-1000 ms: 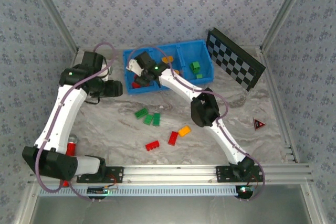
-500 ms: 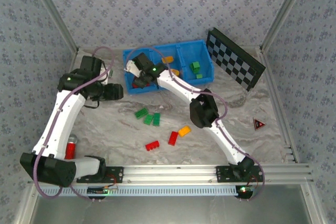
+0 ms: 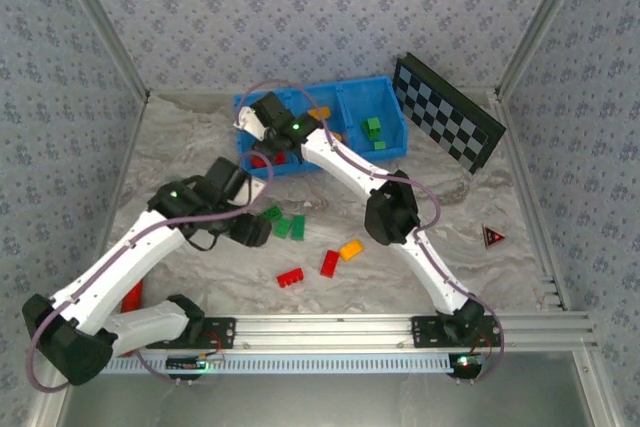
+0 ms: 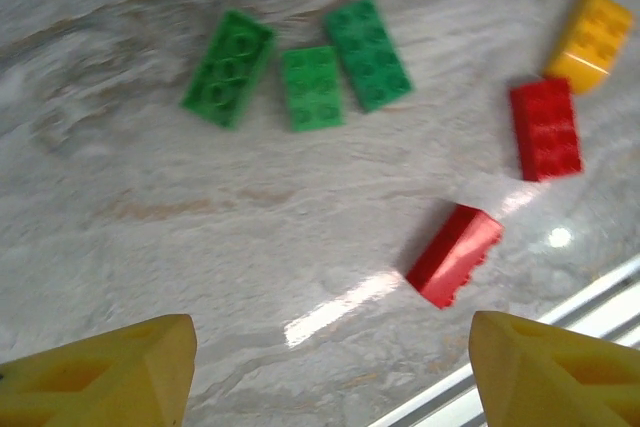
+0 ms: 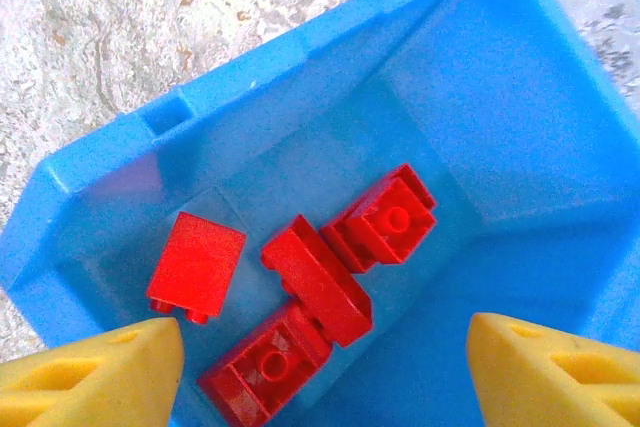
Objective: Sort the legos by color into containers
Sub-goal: Place the lego in the container, then pick up the lego from the middle-left of the table.
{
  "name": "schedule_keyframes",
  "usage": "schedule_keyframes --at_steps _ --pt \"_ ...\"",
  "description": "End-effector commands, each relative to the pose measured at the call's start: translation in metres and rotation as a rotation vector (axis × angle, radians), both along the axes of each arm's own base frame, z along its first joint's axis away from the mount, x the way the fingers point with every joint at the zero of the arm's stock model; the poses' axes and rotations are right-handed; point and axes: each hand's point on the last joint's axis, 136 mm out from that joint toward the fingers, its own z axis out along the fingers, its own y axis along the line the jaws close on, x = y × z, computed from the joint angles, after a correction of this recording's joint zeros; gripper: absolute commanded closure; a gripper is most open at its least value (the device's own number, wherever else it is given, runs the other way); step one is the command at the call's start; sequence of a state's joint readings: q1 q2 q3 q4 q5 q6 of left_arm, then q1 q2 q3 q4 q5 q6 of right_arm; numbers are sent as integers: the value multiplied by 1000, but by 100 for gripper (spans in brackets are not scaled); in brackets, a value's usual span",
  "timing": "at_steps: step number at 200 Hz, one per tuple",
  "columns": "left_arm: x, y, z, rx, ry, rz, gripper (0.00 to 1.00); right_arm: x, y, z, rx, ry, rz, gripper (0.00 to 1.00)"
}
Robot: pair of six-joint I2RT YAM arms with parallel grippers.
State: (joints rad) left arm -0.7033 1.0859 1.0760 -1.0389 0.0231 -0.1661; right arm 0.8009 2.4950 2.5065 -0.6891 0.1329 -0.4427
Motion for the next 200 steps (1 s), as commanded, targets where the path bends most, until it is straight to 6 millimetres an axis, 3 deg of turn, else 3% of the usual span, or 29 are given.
schedule_keyframes --at_steps 1,26,52,91,128,160,200 --pt "0 -18 -7 30 -50 -55 28 -2 -31 86 74 -72 -59 23" --pt "-12 -42 -30 90 -40 -156 28 -8 -72 116 73 -67 -130 21" --pt "-26 -57 -55 183 -7 -255 27 -22 -130 139 67 -67 -230 21" --pt "-47 -81 -81 225 36 -358 25 -60 -227 149 75 -55 -418 21" --pt "-50 -76 -111 323 75 -334 28 -106 -303 150 113 -44 -605 20" --pt "-54 -72 -133 348 118 -277 32 -144 -347 145 190 -19 -729 19" --pt "-65 -68 -150 349 187 -260 41 -167 -370 129 221 20 -801 18"
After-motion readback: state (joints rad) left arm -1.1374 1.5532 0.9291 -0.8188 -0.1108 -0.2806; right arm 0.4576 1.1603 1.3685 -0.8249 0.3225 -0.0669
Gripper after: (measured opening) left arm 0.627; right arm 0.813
